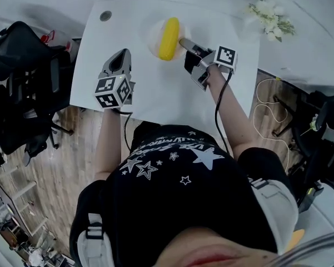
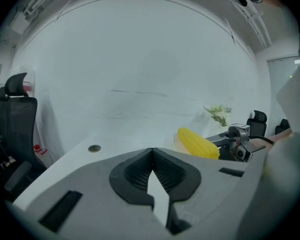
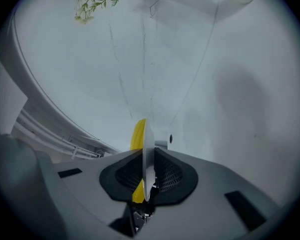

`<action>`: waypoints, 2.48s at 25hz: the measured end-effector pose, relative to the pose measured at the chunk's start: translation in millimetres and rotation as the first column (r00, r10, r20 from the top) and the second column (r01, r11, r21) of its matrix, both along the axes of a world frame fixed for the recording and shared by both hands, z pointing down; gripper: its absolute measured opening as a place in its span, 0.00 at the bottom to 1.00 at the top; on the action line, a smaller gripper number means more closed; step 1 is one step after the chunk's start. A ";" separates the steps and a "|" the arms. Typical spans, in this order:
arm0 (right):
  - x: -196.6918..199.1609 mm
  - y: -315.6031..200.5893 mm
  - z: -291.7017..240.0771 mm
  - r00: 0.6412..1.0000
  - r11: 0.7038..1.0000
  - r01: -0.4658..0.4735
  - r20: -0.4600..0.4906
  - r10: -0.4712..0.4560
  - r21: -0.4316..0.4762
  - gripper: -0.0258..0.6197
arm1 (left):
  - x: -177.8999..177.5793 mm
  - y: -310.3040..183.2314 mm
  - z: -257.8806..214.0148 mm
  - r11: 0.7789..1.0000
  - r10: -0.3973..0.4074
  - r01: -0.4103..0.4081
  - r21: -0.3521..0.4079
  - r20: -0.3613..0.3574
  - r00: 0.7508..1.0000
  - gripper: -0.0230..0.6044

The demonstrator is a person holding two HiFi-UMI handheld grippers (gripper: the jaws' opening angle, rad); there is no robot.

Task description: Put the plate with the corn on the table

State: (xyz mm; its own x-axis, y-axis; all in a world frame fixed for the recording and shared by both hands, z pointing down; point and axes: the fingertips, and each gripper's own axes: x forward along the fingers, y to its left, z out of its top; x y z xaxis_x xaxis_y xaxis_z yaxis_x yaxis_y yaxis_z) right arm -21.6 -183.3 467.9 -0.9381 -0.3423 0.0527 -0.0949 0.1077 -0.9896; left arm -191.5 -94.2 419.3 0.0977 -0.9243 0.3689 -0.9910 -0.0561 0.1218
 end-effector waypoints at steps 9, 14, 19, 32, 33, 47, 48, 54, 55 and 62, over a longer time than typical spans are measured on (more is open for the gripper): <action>-6.7 -24.9 19.1 0.999 0.996 -0.055 -0.008 0.054 -0.065 0.10 | 3.4 -44.6 15.4 0.997 0.073 -0.073 -0.037 -0.002 0.997 0.05; -21.6 -38.5 27.0 0.996 0.994 -0.090 -0.021 0.089 -0.063 0.10 | -9.4 -67.6 31.0 0.991 0.118 -0.119 -0.063 -0.026 0.993 0.05; -38.1 -54.4 39.8 0.992 0.990 -0.123 -0.017 0.122 -0.070 0.10 | -28.1 -96.4 42.3 0.984 0.158 -0.160 -0.079 -0.031 0.987 0.05; -68.4 -96.4 72.4 0.985 0.985 -0.165 -0.053 0.162 -0.057 0.10 | -62.4 -159.4 72.7 0.971 0.213 -0.219 -0.100 -0.068 0.975 0.05; -68.5 -101.1 75.5 0.984 0.984 -0.172 -0.055 0.169 -0.056 0.10 | -64.4 -163.4 75.2 0.970 0.214 -0.220 -0.102 -0.071 0.974 0.05; -64.2 -139.5 108.4 0.968 0.967 -0.237 -0.103 0.228 -0.089 0.10 | -61.0 -197.7 109.0 0.956 0.248 -0.262 -0.134 -0.109 0.963 0.05; -63.8 -140.6 109.7 0.968 0.967 -0.238 -0.106 0.228 -0.090 0.10 | -58.9 -199.5 110.6 0.953 0.256 -0.269 -0.136 -0.106 0.961 0.05; -60.9 -147.5 119.6 0.963 0.962 -0.251 -0.133 0.237 -0.107 0.10 | -48.1 -212.5 117.6 0.941 0.296 -0.306 -0.145 -0.088 0.951 0.05; -60.7 -148.3 121.4 0.962 0.960 -0.255 -0.130 0.240 -0.114 0.10 | -48.5 -214.0 117.9 0.943 0.289 -0.301 -0.144 -0.094 0.953 0.05; -59.3 -152.0 124.8 0.957 0.951 -0.274 -0.135 0.256 -0.141 0.10 | -46.9 -217.2 122.2 0.944 0.283 -0.296 -0.148 -0.103 0.954 0.05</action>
State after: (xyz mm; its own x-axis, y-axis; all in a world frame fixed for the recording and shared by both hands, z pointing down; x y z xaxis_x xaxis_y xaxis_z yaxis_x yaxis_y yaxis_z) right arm -80.9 -335.3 592.7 -0.7995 -0.5565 0.2261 -0.2114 -0.0917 -0.9731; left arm -238.5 -311.4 541.6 0.3874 -0.7810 0.4899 -0.9215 -0.3126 0.2304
